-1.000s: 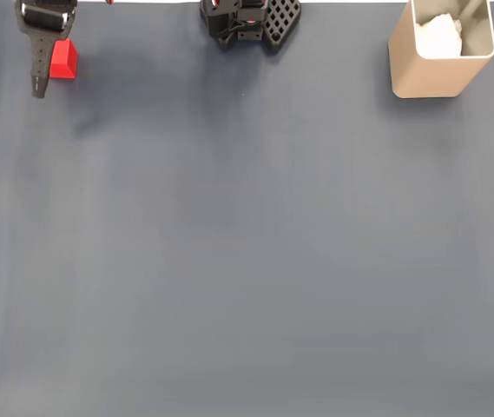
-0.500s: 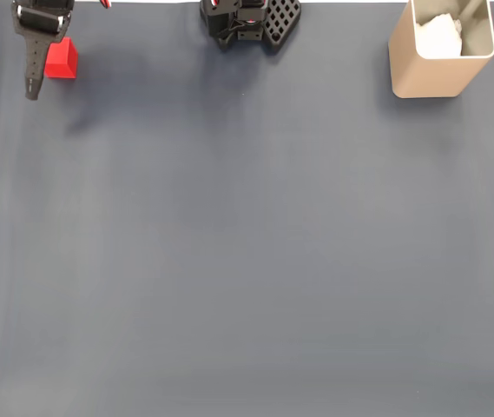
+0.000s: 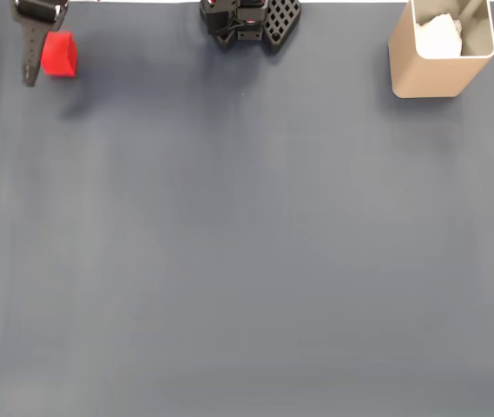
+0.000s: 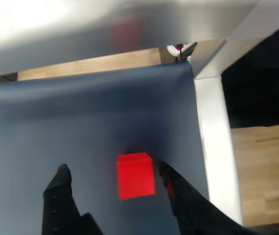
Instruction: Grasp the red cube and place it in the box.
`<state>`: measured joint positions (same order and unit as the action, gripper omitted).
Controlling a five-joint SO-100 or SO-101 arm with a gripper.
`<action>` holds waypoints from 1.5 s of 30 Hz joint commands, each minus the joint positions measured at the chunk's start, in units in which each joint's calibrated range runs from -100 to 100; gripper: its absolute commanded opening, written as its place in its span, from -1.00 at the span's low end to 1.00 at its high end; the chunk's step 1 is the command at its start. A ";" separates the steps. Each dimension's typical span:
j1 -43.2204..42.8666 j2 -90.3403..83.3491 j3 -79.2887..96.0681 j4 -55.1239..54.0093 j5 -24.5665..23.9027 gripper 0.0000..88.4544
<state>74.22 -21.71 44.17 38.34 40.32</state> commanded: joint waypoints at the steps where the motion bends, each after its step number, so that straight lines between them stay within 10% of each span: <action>1: 1.21 -2.30 -0.78 0.02 0.59 -0.03; 45: 0.65 -9.40 7.33 -2.27 1.32 -0.03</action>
<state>75.72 -28.93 52.00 36.96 41.59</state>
